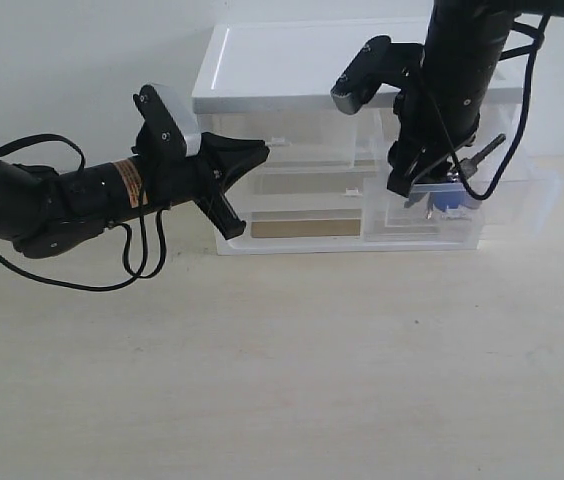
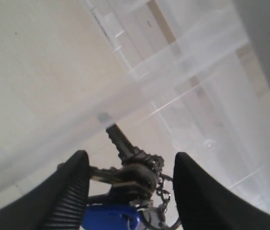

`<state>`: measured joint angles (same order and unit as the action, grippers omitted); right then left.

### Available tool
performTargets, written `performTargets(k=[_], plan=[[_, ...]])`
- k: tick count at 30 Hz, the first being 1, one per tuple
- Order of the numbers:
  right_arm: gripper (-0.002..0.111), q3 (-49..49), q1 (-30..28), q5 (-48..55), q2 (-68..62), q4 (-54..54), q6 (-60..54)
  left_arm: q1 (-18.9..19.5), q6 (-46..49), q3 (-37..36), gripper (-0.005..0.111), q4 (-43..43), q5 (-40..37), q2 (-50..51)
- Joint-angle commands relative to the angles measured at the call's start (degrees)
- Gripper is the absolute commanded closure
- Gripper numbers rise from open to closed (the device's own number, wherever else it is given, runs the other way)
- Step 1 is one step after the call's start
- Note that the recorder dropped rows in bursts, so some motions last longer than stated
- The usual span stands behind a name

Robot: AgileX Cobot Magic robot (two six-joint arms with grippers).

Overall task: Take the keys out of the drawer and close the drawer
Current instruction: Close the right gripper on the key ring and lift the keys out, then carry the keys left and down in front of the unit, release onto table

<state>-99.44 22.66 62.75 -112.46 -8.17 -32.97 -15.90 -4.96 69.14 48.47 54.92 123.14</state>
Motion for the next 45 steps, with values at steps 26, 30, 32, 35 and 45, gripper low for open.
performTargets(k=[26,30,32,35,45], plan=[[0.108,0.8,-0.2,-5.9,4.6,-2.7,5.1,0.6,-0.4,0.9,0.102,-5.6,-5.4,0.1],[0.108,0.8,-0.2,-5.8,7.9,-2.4,5.4,0.6,-0.4,0.9,0.102,-5.6,-5.4,0.1],[0.108,0.8,-0.2,-5.9,8.9,-1.9,5.2,0.6,-0.4,0.9,0.102,-5.6,-5.4,0.1],[0.108,0.8,-0.2,-6.0,9.7,-1.8,5.2,0.6,-0.4,0.9,0.102,-5.6,-5.4,0.1],[0.108,0.8,2.7,-6.8,21.2,1.2,6.5,0.6,-0.4,0.9,0.102,-5.6,-5.1,-0.2]])
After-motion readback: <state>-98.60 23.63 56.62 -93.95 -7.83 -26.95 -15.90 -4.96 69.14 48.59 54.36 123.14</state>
